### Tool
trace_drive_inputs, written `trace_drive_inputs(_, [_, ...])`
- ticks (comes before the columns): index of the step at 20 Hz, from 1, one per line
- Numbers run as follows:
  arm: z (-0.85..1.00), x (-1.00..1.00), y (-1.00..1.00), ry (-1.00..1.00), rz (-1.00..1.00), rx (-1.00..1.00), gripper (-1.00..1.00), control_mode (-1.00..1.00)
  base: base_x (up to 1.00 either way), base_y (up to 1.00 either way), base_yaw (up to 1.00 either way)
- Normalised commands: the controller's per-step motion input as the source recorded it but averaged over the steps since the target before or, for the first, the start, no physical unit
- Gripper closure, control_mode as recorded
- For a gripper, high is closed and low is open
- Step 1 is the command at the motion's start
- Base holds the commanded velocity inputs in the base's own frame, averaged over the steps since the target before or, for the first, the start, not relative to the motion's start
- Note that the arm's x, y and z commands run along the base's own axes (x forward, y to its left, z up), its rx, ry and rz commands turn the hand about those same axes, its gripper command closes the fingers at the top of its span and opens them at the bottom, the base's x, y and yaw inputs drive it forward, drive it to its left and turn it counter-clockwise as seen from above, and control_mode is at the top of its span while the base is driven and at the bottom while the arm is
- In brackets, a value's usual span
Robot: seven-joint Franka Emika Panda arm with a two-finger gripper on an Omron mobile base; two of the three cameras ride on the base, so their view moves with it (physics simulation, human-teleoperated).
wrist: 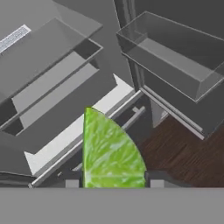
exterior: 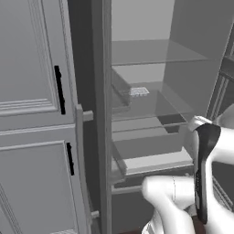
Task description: Grab a lemon wedge from the fridge and one ice cube from the ice bowl, and put them in the glass of lemonade.
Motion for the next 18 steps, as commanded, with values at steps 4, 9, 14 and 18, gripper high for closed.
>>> trace_drive_inputs(4, [0.00,0.00,0.00,0.00,0.00,0.00,1.00,1.00,-1.00,-0.06,-0.03])
trace_drive_inputs(9, [0.00,0.00,0.00,0.00,0.00,0.00,1.00,1.00,-1.00,-0.24,-0.23])
trace_drive_inputs(14, [0.00,0.00,0.00,0.00,0.00,0.00,1.00,1.00,-1.00,-0.16,-0.54])
trace_drive_inputs(18, [0.00,0.00,0.00,0.00,0.00,0.00,1.00,1.00,-0.37,-0.68,-0.72])
